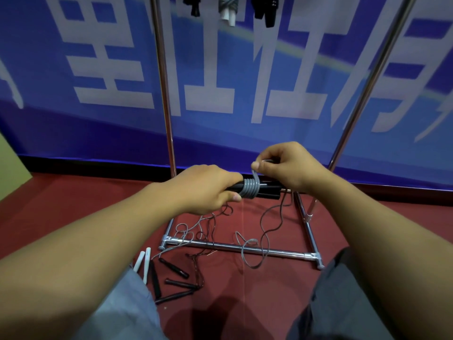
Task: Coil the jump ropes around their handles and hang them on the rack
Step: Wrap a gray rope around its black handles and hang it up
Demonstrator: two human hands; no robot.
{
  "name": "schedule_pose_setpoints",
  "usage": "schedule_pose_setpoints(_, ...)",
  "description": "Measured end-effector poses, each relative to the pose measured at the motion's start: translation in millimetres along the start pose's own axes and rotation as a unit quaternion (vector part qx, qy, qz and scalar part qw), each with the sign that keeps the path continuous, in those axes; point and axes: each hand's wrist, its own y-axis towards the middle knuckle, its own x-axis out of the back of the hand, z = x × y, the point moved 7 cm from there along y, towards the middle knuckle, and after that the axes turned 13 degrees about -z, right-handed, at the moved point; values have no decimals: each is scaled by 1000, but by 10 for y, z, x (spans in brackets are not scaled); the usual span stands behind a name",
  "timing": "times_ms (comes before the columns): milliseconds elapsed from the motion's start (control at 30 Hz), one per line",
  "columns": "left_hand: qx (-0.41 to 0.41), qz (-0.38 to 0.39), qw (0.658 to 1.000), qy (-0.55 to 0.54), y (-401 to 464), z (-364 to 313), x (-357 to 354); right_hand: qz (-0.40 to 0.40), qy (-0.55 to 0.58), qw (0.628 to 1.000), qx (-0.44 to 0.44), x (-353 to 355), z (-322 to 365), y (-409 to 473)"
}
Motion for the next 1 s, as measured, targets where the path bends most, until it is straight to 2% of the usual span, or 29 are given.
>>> schedule_pose_setpoints(133, -25, -51, 998, 1, -18, -16, 91, 63, 134, 986, -83, -34, -74, -26)
schedule_pose_setpoints(300, -1, -98, 985, -145, -27, -3, 167, 141, 283, 930, -185, -130, -93, -98)
schedule_pose_setpoints(533, 43, -163, 939, -301, 12, 48, 238, 133, 303, 931, -153, -135, -42, -65)
schedule_pose_setpoints(767, 69, -169, 894, -409, 46, 30, 258, 134, 366, 898, -203, -162, -11, -69)
schedule_pose_setpoints(1000, 114, -198, 840, -493, 62, 92, 338, 138, 325, 893, -278, -212, -98, -99)
